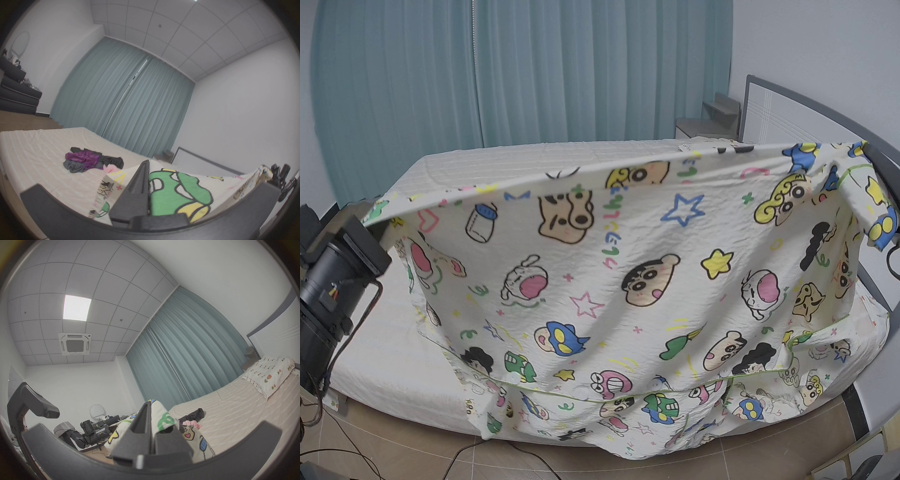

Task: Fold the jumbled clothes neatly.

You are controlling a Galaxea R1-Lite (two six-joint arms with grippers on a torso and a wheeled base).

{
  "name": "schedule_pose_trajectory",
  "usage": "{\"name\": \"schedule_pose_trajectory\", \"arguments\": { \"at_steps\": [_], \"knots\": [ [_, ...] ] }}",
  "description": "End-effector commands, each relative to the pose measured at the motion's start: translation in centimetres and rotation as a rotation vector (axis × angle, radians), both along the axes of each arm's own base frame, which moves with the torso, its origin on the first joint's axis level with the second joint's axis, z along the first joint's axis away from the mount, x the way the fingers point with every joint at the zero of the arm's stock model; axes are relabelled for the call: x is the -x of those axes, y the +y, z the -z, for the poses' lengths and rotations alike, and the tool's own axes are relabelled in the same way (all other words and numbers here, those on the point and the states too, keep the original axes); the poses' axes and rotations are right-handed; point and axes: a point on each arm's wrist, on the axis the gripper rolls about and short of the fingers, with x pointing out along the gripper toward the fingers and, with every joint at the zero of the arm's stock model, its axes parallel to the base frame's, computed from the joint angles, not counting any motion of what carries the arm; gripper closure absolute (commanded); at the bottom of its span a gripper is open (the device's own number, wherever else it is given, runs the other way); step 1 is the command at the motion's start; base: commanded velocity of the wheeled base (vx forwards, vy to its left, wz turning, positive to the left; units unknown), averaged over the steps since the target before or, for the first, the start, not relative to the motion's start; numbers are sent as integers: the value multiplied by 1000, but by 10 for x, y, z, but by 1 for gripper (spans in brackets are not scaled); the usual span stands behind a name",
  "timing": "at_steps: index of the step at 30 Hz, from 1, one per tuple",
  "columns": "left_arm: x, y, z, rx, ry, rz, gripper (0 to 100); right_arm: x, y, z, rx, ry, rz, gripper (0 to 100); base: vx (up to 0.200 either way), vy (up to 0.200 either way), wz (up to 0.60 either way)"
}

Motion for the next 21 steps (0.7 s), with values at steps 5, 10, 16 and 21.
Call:
{"name": "schedule_pose_trajectory", "arguments": {
  "at_steps": [5, 10, 16, 21],
  "knots": [
    [-8, -4, 24, -55, 104, -1, 100, -26, 1, 22, 43, 113, 53, 100, 0, 0, 0],
    [-21, -11, 36, -59, 169, -2, 100, -40, -3, 32, 60, 159, 96, 100, 0, 0, 0],
    [-42, -23, 51, -44, 243, 0, 100, -54, -5, 39, 73, 198, 126, 100, 0, 0, 0],
    [-61, -31, 47, -25, 242, -11, 100, -69, -4, 49, 92, 245, 142, 100, 80, 0, 0]
  ]
}}
